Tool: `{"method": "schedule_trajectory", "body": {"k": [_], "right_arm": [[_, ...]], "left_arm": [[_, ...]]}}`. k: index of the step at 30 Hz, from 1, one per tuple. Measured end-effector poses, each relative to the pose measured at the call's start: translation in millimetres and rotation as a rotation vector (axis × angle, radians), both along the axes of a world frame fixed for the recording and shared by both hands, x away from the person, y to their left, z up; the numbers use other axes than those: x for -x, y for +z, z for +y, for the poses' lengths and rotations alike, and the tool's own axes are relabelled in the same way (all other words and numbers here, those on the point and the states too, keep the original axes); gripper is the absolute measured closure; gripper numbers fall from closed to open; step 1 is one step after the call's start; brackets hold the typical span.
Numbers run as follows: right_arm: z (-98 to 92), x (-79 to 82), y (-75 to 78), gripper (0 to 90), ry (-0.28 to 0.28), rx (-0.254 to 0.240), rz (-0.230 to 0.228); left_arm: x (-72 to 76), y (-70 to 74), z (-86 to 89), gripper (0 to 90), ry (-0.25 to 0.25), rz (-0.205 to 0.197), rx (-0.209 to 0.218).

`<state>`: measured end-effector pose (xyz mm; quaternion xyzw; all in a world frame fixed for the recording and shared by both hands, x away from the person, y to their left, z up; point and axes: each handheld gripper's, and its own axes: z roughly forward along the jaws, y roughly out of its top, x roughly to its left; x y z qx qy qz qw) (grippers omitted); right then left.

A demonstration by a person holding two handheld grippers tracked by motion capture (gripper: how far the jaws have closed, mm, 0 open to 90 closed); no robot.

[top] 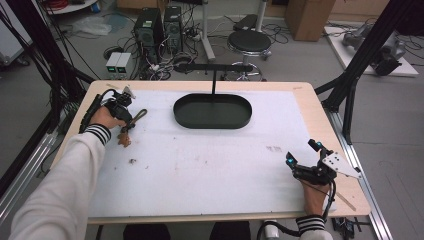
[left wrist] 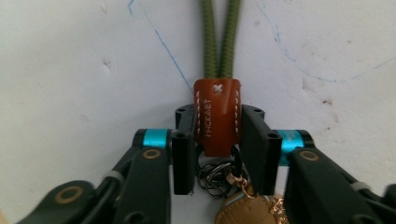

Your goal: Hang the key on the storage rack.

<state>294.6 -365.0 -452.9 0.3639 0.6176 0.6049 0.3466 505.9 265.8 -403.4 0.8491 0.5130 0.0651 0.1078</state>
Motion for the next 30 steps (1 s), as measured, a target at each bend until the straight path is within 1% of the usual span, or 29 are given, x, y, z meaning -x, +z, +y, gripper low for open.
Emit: {"method": "schedule_trajectory", "body": {"k": [1,2,5,7,10,12,14,16,18,20,22,24,26,30], "right_arm": [[0.0,0.0,0.0,1.1,0.000,0.000,0.000],[0.0,0.0,0.0,1.1,0.001,-0.004,0.000],[0.0,-0.1,0.0,1.1,0.001,0.002,-0.002],[0.0,-0.2,0.0,1.1,0.000,0.001,-0.003],[0.1,0.0,0.0,1.1,-0.001,0.000,-0.002],[0.1,-0.1,0.0,1.1,0.001,0.001,-0.004],[0.2,-0.2,0.0,1.1,0.001,0.001,-0.004],[0.0,-0.2,0.0,1.1,0.000,0.002,-0.004],[0.3,-0.1,-0.1,1.1,0.000,0.000,-0.004],[0.3,-0.3,0.0,1.1,0.000,0.000,-0.004],[0.4,-0.3,0.0,1.1,0.001,-0.001,-0.004],[0.4,-0.3,0.0,1.1,0.001,-0.001,-0.004],[0.3,-0.3,0.0,1.1,0.001,0.000,-0.004],[0.4,-0.4,-0.1,1.1,0.001,-0.001,-0.005]], "left_arm": [[0.5,-0.4,0.0,67.9,0.000,0.004,0.010],[0.5,-0.2,0.8,68.6,-0.013,0.003,0.007],[-0.3,0.3,2.9,70.6,-0.018,0.004,0.016],[-0.3,0.5,3.9,71.3,-0.011,0.000,0.025],[0.0,0.9,4.0,71.8,-0.002,-0.008,0.007],[1.1,0.9,2.4,72.1,0.004,-0.021,-0.004],[1.9,2.4,1.9,72.6,-0.007,-0.029,-0.015],[3.0,4.7,1.2,72.7,-0.010,-0.050,-0.018],[3.9,7.5,1.3,72.8,-0.013,-0.062,-0.008],[5.5,11.0,1.2,72.8,-0.017,-0.087,-0.001],[7.0,14.1,1.6,72.9,-0.015,-0.102,0.008],[8.6,17.7,2.2,73.0,-0.021,-0.126,0.004],[10.1,21.0,2.9,73.1,-0.033,-0.140,0.024],[14.1,28.2,1.1,73.1,-0.048,-0.176,0.039]]}}
